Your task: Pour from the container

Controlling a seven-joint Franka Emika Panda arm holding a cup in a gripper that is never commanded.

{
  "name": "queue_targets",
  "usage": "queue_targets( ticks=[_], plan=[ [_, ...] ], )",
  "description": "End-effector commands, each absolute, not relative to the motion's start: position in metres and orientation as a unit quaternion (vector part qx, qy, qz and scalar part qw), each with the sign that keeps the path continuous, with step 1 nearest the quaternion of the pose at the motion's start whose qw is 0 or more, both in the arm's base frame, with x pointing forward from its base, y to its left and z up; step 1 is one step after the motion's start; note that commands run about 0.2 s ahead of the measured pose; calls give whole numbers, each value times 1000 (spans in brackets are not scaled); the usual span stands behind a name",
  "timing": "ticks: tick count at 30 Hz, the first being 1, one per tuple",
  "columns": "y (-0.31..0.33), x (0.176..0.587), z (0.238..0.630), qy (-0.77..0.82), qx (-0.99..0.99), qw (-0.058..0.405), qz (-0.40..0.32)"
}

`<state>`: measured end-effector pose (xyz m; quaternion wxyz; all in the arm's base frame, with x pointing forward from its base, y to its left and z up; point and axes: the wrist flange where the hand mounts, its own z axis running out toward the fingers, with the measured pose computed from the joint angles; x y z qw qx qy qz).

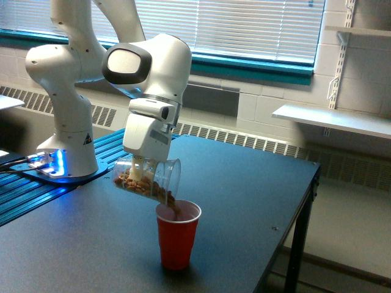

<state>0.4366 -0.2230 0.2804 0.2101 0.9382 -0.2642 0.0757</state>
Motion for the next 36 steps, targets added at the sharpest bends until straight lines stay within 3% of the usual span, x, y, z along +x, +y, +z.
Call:
queue_targets(
  ticks=[1,36],
  plan=[
    [-216,444,281,-233,945,221,68],
    [-221,451,276,-197,945,260,33]
  ],
)
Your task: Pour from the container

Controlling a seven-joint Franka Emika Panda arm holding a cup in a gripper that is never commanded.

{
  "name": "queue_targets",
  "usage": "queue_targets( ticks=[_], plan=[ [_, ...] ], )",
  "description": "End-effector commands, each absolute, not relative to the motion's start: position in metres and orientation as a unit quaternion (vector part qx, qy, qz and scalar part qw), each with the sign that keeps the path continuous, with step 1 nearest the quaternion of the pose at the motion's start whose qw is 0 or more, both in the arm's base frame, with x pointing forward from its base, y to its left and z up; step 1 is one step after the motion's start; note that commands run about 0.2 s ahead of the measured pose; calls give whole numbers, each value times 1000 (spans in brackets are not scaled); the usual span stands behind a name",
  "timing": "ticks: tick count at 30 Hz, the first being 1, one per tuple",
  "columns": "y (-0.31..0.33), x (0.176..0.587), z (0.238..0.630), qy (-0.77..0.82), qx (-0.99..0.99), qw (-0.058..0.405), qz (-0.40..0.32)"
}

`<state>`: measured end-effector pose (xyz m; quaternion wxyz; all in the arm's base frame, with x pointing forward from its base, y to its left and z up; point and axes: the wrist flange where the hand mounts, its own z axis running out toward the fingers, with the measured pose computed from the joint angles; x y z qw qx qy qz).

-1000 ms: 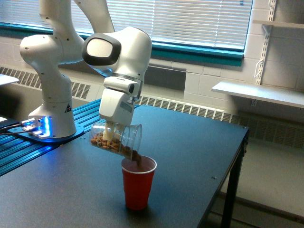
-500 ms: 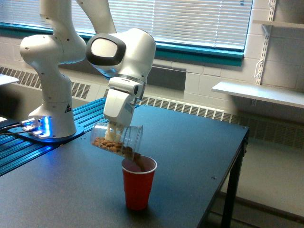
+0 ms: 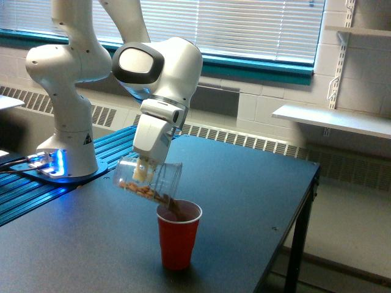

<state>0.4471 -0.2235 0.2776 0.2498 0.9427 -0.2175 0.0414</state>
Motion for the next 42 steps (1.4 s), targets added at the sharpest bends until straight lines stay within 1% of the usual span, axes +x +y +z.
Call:
queue_targets(
  ticks=[1,26,33,42],
  plan=[
    [-221,451,276,-195,945,262,32],
    [-217,456,279,-184,947,259,38],
    [-217,456,292,-190,952,232,64],
    [-222,451,310,-192,954,210,91]
  ],
)
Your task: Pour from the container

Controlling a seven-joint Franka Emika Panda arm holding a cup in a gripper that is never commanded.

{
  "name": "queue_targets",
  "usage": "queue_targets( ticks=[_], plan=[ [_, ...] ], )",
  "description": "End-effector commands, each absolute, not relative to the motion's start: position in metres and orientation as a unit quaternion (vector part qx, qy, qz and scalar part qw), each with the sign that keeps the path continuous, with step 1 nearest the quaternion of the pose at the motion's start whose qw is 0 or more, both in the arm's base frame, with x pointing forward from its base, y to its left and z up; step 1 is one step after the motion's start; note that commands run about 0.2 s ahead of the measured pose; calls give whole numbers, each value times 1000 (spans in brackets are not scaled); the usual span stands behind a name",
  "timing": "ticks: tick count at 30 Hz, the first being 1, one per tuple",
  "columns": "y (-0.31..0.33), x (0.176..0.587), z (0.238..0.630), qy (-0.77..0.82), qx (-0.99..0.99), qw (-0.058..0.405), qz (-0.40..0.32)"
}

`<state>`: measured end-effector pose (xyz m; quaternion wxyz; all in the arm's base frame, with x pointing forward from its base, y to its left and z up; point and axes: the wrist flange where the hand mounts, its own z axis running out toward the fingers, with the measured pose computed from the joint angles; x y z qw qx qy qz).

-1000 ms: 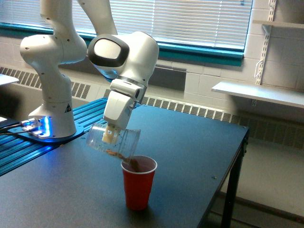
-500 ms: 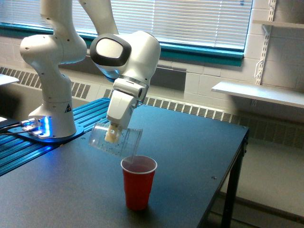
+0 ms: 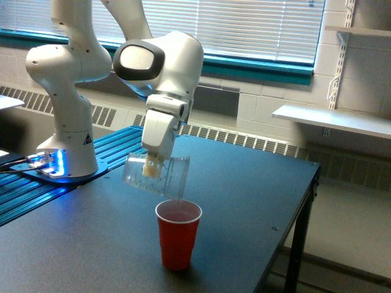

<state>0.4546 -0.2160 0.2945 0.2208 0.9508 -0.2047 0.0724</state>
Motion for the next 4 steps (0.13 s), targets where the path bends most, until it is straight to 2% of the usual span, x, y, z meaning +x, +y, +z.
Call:
queue_targets(
  ticks=[1,4],
  plan=[
    [-222,450,311,-193,954,207,93],
    [-224,447,312,-195,956,201,93]
  ],
)
